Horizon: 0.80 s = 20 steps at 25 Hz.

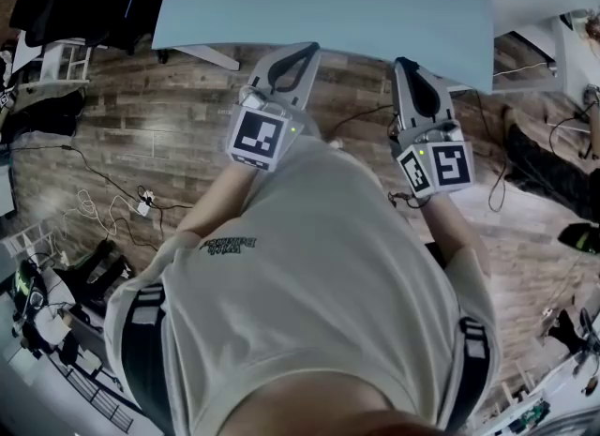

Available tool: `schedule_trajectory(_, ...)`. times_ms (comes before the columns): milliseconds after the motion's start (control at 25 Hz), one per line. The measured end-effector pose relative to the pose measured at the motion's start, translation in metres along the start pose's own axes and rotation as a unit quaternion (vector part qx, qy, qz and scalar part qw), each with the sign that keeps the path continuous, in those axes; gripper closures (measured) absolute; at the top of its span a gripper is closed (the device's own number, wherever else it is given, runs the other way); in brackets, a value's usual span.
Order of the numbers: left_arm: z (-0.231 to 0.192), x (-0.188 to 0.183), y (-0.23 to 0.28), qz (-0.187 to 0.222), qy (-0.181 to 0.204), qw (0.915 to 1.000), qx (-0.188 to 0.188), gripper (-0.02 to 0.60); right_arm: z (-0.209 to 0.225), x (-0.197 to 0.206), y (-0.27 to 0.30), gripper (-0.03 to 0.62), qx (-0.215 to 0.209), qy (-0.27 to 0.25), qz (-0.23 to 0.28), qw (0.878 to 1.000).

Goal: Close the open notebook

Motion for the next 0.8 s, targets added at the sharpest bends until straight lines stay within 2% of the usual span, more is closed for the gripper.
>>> schedule_trajectory(240,-0.004,-0.003,0.010,0.006,0.004,0.9998,-0.019,0.569,0.012,0.010,0.005,0.591,-0.005,0.016,-0.014,1.000)
schedule_trajectory(800,-0.041,0.009,0.047,0.003,0.000,1.0000,-0.005,0.569,0.027,0.015,0.061,0.591,-0.024,0.010,-0.045,0.999)
Point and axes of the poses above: the fingertips, and each gripper's own axes: y forward along the fingers, z to its right, x out of its underside, the point moved 7 cm from there along -y, backward along the fingers, and after that the axes turned 5 degrees about -y, right-handed, at the moved point
